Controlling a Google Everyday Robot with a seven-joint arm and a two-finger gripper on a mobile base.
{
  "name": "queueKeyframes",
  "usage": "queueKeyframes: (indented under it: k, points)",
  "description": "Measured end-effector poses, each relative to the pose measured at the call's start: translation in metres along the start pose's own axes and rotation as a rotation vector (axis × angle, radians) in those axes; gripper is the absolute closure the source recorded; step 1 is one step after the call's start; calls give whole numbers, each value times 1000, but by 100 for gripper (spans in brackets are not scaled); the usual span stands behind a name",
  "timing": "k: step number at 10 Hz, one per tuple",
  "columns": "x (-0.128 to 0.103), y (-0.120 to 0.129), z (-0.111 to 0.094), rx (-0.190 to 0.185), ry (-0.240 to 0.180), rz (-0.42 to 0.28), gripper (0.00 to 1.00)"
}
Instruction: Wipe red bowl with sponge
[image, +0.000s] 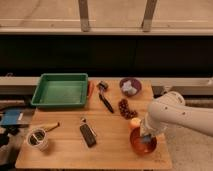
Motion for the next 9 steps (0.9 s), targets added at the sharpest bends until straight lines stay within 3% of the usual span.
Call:
queueKeyframes:
  k: [3, 7, 9]
  points:
    - [-6, 29, 2, 6, 7, -68, 100]
    - [47, 50, -1, 67, 33, -59, 100]
    - [66, 35, -3, 81, 35, -12, 100]
